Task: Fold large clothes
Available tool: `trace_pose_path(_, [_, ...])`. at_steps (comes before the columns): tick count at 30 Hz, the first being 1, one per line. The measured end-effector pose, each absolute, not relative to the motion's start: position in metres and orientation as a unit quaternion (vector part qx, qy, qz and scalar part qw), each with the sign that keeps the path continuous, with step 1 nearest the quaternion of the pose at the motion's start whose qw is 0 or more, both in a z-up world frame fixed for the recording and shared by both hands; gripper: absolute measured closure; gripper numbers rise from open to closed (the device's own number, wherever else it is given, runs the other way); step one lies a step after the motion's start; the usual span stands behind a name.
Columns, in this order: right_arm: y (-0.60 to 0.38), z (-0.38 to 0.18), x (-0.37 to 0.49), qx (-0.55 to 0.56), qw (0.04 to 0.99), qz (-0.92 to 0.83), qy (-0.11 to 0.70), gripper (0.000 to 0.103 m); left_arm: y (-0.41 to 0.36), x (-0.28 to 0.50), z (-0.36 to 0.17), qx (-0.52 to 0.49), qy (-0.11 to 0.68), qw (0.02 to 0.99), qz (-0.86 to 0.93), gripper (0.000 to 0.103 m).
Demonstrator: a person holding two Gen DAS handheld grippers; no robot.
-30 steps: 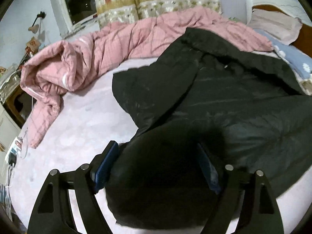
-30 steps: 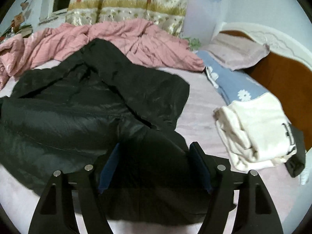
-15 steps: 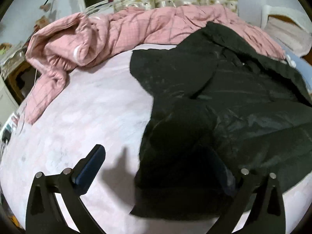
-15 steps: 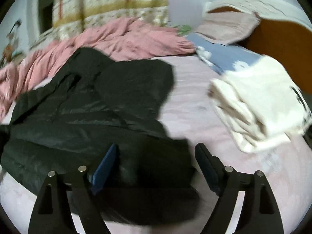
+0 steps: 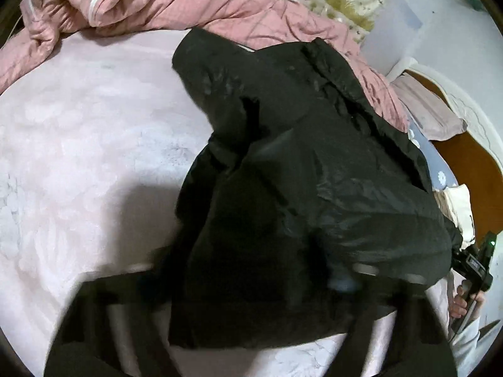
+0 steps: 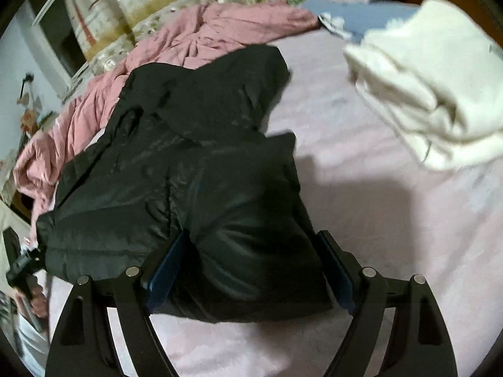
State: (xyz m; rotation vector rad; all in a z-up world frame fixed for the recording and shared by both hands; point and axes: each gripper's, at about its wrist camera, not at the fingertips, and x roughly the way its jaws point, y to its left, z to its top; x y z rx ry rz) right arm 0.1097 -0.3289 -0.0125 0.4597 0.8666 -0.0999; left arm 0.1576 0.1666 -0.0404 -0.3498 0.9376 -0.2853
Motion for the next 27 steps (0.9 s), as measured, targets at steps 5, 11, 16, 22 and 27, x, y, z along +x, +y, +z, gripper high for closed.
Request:
trace_pose_path(5, [-0.317,-0.008,0.107,0.229,0.888,-0.007,0.399,0.075,0.158,0.137,-0.024,-0.170,0.429,0.879,-0.122,0.087])
trace_pose_path(11, [-0.296,0.023,0.069,0.215,0.903,-0.040,0.370,0.086,0.150,0.078,-0.005,-0.125,0.408,0.901,-0.078,0.088])
trace_pose_path(16, [-0.281,0.019,0.034,0.194,0.906,-0.046,0.372,0.086,0.160,0.060,-0.008,-0.130,0.416,0.896,-0.084,0.087])
trace_pose_path(22, [-0.270,0.022,0.026,0.140,0.919,-0.066,0.362,0.084,0.155,0.056,-0.003,-0.112,0.413,0.901,-0.076,0.085])
trace_pose_path(27, [-0.270,0.015,0.036,0.124,0.918,-0.079,0.368,0.076,0.152,0.061,-0.008,-0.084,0.406,0.909,-0.044,0.069])
